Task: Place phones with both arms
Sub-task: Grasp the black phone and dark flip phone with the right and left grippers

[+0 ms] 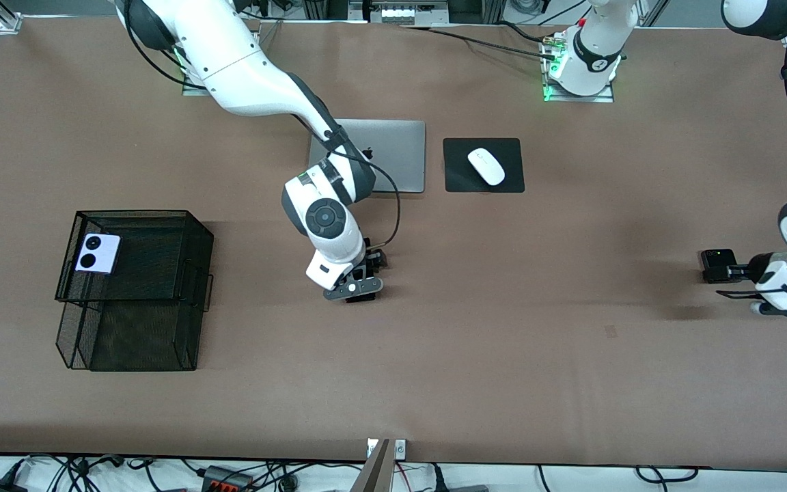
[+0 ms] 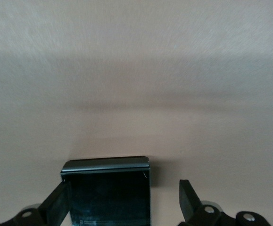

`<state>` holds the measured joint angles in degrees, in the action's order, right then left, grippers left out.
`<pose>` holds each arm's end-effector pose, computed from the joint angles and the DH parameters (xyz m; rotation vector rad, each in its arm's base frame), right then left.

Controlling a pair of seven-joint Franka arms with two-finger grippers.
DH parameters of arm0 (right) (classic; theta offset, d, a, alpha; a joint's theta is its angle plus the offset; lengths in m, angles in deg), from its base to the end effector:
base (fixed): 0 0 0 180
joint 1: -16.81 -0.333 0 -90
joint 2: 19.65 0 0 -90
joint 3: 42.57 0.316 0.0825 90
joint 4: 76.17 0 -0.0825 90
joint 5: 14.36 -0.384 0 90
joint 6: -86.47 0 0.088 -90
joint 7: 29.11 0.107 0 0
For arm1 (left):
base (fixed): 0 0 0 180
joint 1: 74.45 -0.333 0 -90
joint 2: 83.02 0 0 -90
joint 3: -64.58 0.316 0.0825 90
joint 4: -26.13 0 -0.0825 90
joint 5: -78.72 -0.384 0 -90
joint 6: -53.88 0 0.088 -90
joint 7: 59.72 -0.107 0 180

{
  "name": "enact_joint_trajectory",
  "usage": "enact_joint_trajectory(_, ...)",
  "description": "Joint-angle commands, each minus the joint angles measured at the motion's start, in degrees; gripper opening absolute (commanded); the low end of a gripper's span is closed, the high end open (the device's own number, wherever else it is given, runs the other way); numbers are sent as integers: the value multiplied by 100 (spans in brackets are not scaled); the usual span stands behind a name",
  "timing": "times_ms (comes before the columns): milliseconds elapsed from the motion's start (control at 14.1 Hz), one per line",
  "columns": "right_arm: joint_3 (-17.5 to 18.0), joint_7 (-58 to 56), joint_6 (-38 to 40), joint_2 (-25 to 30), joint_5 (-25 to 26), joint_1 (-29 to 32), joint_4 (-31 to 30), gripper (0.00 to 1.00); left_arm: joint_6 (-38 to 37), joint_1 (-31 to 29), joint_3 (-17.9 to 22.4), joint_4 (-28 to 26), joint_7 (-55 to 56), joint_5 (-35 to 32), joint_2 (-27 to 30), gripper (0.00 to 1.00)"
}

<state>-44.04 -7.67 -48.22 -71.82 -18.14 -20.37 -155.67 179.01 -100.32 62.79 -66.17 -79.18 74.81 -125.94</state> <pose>0.5943 0.4332 0.1659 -3.0733 -0.3307 -0.0514 0.6122 0.2788 0.1732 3.0922 0.0664 -0.2700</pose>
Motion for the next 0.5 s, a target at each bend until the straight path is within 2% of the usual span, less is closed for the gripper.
enact_joint_trajectory(0, -28, 71, -13, -74, -70, -87, 58, 100, 187, 221, 257, -735, 109, -57, 582, 100)
enact_joint_trajectory(284, -37, 53, -4, -57, 0, -96, 58, 100, 195, 222, 319, -807, 22, -57, 662, 100)
enact_joint_trajectory(355, -37, 10, -4, -57, 9, -96, 58, 89, 195, 213, 319, -807, 13, -57, 662, 100)
enact_joint_trajectory(425, -37, 1, -4, -57, 9, -96, 49, 65, 221, 213, 319, -807, 13, -57, 662, 100)
